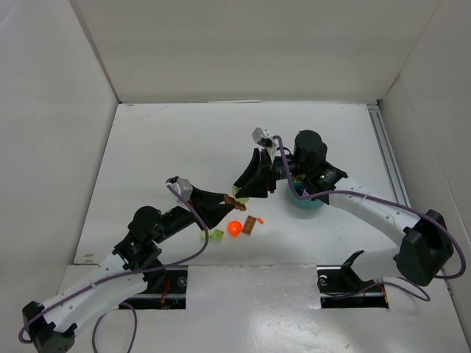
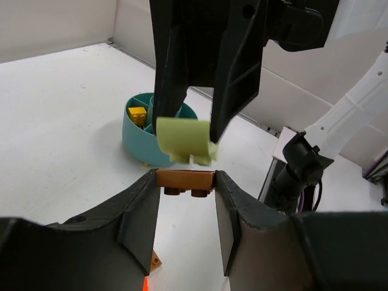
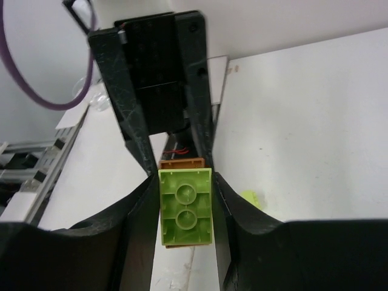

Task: Sort the legos into containers by color

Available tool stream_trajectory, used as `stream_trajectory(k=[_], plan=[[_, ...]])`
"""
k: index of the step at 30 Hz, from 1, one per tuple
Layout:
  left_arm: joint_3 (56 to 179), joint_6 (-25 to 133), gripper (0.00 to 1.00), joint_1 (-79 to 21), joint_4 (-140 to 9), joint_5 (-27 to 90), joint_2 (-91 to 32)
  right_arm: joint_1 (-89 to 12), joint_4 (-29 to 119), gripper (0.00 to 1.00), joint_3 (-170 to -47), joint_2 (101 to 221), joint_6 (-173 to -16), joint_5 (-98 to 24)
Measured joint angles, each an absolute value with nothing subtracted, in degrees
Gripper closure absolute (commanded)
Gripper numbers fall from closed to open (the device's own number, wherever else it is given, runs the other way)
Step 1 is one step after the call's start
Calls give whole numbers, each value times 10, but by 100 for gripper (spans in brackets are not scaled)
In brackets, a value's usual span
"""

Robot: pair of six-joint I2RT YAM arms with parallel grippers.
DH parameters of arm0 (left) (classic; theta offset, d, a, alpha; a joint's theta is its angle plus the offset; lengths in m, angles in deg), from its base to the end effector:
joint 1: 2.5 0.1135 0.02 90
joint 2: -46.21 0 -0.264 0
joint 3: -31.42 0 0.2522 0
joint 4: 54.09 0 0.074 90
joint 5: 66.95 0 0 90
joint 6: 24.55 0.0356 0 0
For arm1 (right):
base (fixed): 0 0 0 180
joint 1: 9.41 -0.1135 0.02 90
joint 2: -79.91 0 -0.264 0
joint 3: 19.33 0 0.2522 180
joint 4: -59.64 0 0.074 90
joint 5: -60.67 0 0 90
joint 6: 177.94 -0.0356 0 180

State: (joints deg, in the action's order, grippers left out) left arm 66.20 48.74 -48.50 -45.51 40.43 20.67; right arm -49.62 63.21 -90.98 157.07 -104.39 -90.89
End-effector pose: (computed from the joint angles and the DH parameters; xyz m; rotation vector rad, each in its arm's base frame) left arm 0.0851 -0.1034 0.3009 0.6062 1.2166 -1.1233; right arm 0.2114 0.2197 0.3436 -1.2304 1.3754 1.5721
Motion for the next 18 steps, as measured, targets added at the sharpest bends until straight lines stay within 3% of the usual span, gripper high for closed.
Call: stream_trajectory(k=[18], plan=[[657, 408, 88, -485, -555, 245, 203, -194, 633, 93, -808, 1473, -988, -907]])
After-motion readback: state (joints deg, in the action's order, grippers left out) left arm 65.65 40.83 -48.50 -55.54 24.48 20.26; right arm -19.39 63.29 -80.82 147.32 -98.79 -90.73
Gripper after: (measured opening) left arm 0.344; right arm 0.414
